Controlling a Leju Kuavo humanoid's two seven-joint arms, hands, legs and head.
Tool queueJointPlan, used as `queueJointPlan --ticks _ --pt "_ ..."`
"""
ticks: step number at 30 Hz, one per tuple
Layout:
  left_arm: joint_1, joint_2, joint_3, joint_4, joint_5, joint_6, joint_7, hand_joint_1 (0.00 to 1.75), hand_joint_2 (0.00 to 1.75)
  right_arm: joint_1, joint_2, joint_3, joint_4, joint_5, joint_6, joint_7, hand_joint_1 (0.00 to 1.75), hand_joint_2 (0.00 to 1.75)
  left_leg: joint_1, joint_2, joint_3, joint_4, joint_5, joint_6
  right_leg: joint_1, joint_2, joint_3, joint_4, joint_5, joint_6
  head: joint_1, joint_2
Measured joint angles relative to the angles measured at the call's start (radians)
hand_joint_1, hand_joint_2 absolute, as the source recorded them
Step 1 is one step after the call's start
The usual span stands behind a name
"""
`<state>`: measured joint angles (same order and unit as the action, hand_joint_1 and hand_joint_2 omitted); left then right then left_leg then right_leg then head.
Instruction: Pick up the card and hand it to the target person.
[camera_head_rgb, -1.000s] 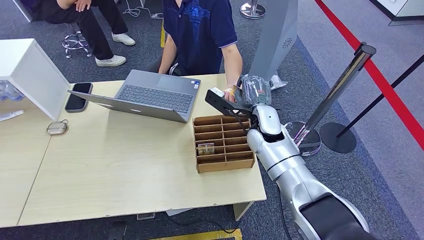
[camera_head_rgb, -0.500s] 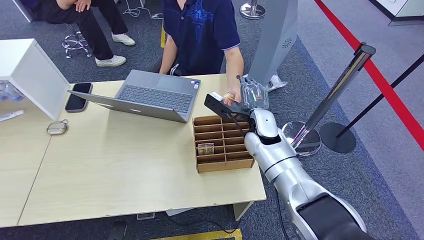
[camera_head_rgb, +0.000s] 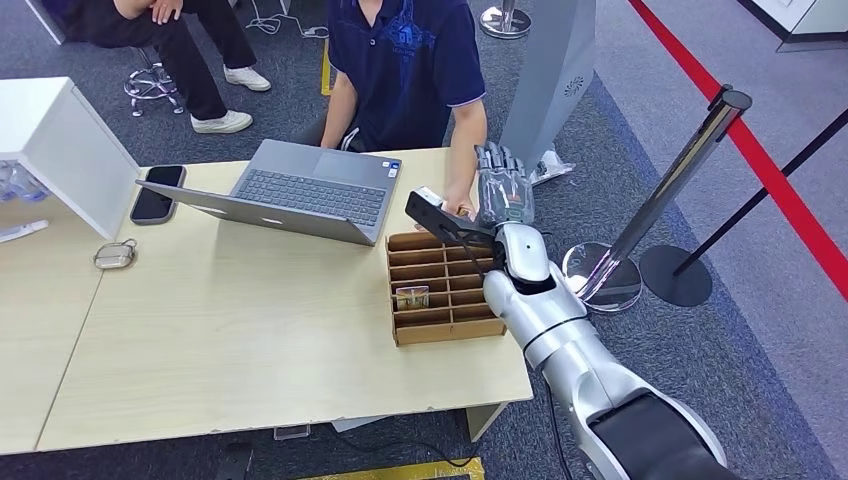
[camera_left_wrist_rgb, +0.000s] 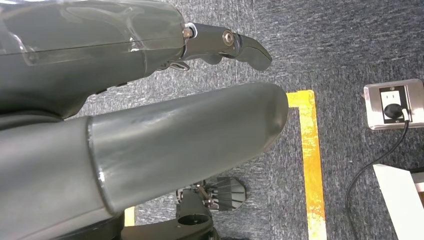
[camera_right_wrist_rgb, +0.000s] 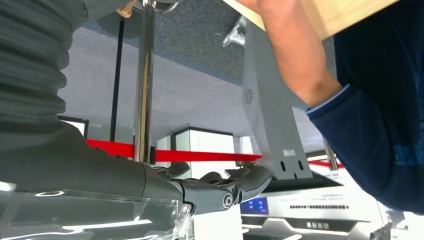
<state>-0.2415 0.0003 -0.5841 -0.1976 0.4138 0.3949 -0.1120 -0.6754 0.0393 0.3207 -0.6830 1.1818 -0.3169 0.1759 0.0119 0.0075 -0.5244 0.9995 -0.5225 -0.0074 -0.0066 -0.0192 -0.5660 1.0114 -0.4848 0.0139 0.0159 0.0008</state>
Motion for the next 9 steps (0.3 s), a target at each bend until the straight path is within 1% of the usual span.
queueJointPlan --ticks 4,9 --pt "0.001 0.000 0.000 0.000 0.006 0.000 -0.001 0.00 0.00 0.020 0.001 -0.001 -0.036 0.015 -0.052 -0.004 0.00 1.75 0.000 0.000 0.000 0.000 0.000 0.000 0.000 0.000 0.000 0.000 0.000 0.000 0.000 0.000" --pt "0.001 0.000 0.001 0.000 0.007 -0.006 -0.001 0.00 0.00 0.059 0.001 -0.001 -0.120 0.046 -0.119 -0.006 0.00 1.75 0.000 0.000 0.000 0.000 0.000 0.000 0.000 0.000 0.000 0.000 0.000 0.000 0.000 0.000"
